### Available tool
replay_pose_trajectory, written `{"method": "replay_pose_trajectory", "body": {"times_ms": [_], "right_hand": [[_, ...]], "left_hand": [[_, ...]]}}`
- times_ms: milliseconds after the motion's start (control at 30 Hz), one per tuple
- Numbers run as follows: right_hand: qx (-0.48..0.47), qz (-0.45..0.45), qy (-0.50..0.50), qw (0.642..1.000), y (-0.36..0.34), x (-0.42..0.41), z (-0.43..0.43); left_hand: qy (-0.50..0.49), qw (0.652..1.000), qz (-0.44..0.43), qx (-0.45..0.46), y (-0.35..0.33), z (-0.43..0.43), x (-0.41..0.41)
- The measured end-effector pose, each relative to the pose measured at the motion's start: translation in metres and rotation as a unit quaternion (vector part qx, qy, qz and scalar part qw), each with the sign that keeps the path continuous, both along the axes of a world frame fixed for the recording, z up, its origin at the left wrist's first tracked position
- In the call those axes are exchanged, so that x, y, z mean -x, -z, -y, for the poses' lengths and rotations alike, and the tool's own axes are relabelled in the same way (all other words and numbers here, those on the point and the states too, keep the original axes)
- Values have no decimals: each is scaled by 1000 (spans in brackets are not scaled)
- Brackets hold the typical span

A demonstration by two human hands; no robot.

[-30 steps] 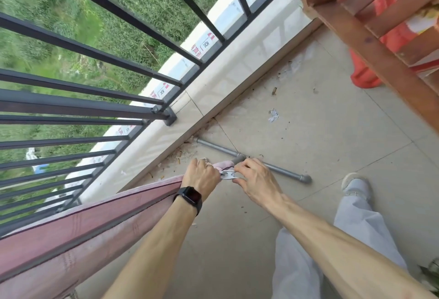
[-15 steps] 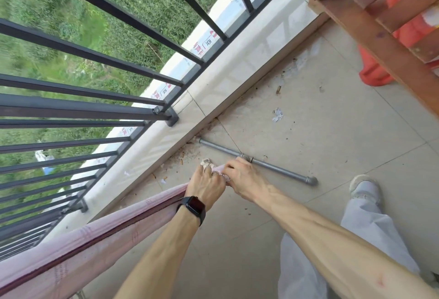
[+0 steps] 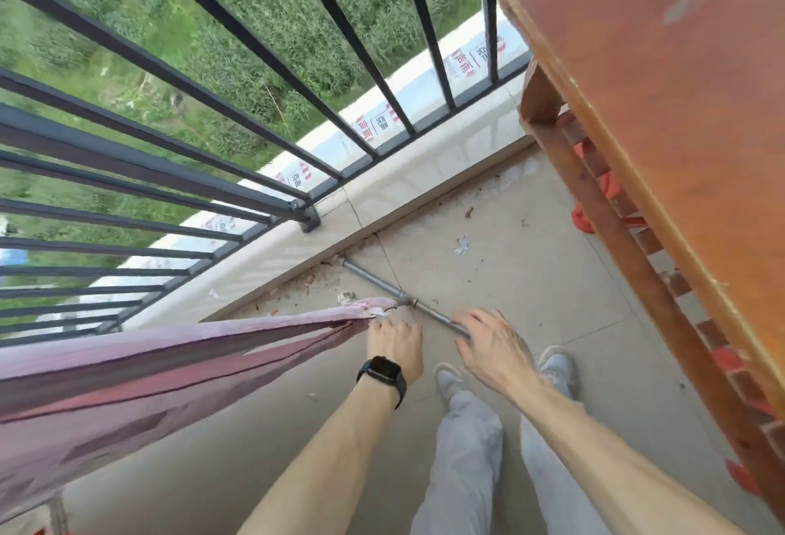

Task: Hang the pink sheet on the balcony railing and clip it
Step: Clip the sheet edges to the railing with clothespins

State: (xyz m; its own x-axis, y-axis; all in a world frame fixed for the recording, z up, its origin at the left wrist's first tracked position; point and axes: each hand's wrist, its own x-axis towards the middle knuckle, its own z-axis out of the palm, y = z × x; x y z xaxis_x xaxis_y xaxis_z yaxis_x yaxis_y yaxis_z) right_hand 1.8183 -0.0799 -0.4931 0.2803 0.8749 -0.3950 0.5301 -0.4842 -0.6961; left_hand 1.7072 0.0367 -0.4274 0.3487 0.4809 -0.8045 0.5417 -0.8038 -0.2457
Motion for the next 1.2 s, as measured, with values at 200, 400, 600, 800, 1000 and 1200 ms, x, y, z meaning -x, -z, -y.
{"method": "replay_pose_trajectory", "body": {"times_ms": [200, 400, 600, 800, 1000, 1200], "right_hand": [[-60, 106, 92, 988, -138, -58, 67], [-101, 208, 159, 960, -261, -90, 113], [-90, 279, 283, 913, -321, -91, 182], [-43, 300, 386, 871, -330, -100, 242], [1, 288, 467, 836, -319, -139, 302], [49, 248, 508, 823, -285, -220, 359]], "left_hand": [[-55, 986, 154, 27, -105, 38, -44], [-1, 952, 306, 28, -189, 61, -96], [113, 893, 434, 37, -236, 103, -154], [228, 861, 450, 69, -262, 152, -213], [304, 848, 424, 98, -256, 208, -291], [362, 856, 363, 72, -226, 258, -388]]}}
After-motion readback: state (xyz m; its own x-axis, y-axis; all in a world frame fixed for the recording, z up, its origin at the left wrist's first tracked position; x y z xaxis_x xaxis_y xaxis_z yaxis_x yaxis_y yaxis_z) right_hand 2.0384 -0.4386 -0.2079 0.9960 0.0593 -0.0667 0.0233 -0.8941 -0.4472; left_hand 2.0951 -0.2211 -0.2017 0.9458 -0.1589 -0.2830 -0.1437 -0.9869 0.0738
